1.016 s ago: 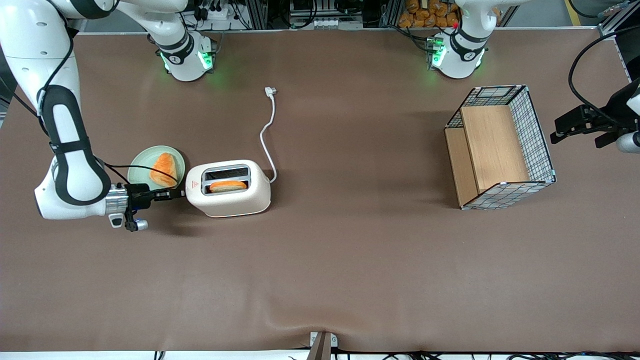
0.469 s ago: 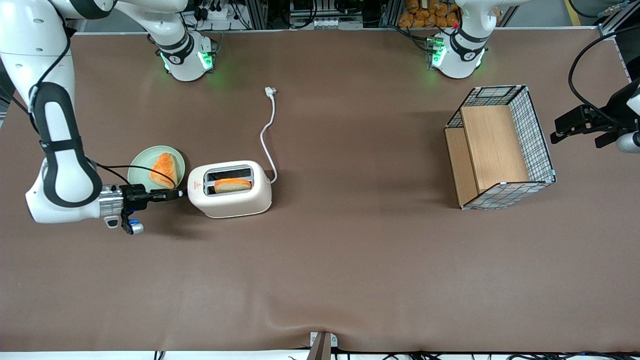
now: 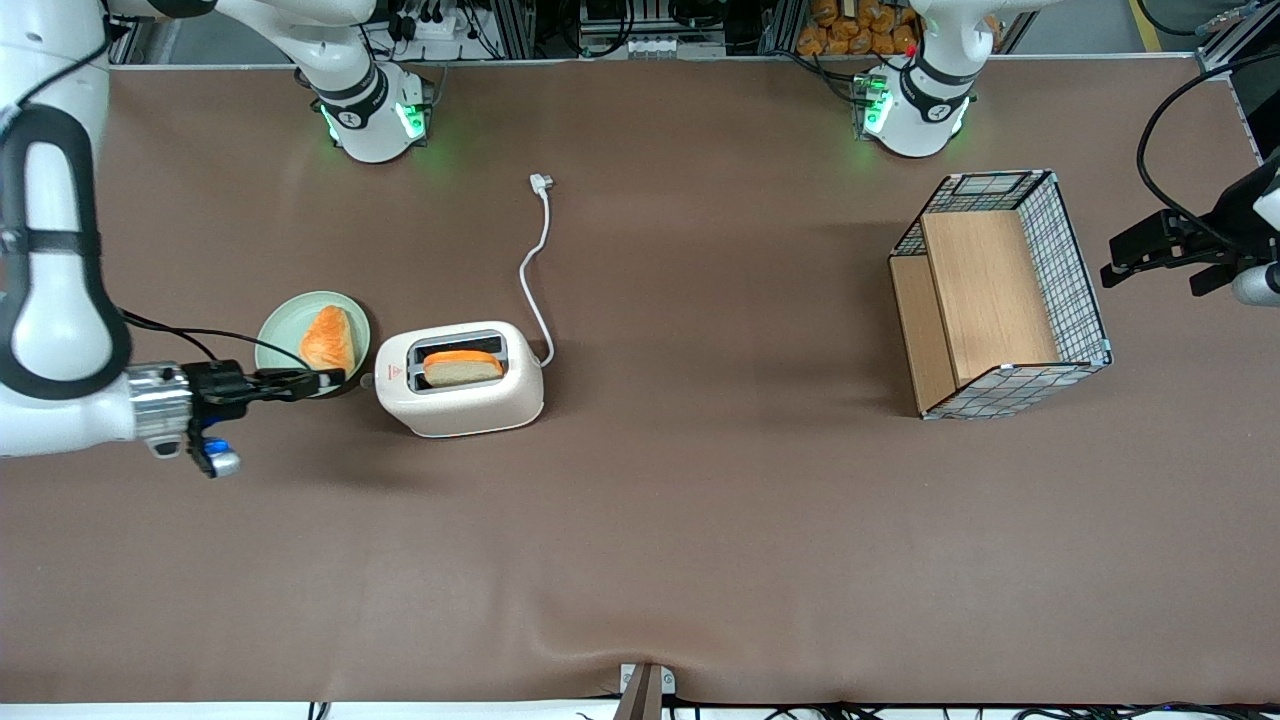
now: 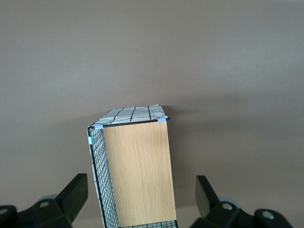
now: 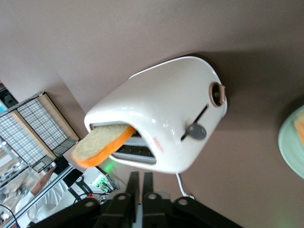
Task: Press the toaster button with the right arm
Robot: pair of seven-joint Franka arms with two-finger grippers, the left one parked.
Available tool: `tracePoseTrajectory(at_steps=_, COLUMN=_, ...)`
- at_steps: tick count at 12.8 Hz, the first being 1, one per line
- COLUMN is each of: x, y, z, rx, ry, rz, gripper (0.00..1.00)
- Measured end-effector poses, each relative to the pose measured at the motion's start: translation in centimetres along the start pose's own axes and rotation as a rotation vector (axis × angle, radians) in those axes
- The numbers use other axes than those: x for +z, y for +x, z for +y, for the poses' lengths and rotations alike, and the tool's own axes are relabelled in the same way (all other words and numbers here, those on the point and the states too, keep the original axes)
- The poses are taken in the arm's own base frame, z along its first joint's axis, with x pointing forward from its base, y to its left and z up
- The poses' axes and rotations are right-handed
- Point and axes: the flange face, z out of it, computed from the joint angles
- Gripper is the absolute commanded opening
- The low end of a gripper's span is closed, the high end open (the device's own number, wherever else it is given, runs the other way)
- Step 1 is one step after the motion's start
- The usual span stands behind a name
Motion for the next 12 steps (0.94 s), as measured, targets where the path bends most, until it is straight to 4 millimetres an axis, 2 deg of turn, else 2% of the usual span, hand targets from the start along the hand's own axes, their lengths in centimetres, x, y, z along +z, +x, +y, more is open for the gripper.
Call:
tracePoseTrajectory(at_steps=1, x=-1.8, y=-0.8, z=-1.1, rx=0.010, ry=-0.026, rz=0.022, gripper=0.25)
tracePoseTrajectory(at_steps=2, x=-3.4, y=-1.8, z=-2.1, rx=0.011, ry=-0.065, rz=0.048, gripper=0.37)
tracePoseTrajectory(at_steps=3, x=-5.0, y=-2.9, z=-3.2, rx=0.000, ry=-0.119, rz=0.079, gripper=0.86)
tracePoseTrajectory(at_steps=4, x=-6.3, y=-4.2, z=-4.3, rx=-0.018, ry=-0.181, rz=0.110, gripper=1.00)
tracePoseTrajectory(at_steps=9, x=-10.0, y=-12.9, z=-12.3, rx=-0.133, ry=-0.542, rz=0.267, gripper=1.00)
tracePoseTrajectory(at_steps=12, x=-12.8, y=-18.3, z=-14.7, rx=-0.165, ry=-0.632, rz=0.351, gripper=1.00)
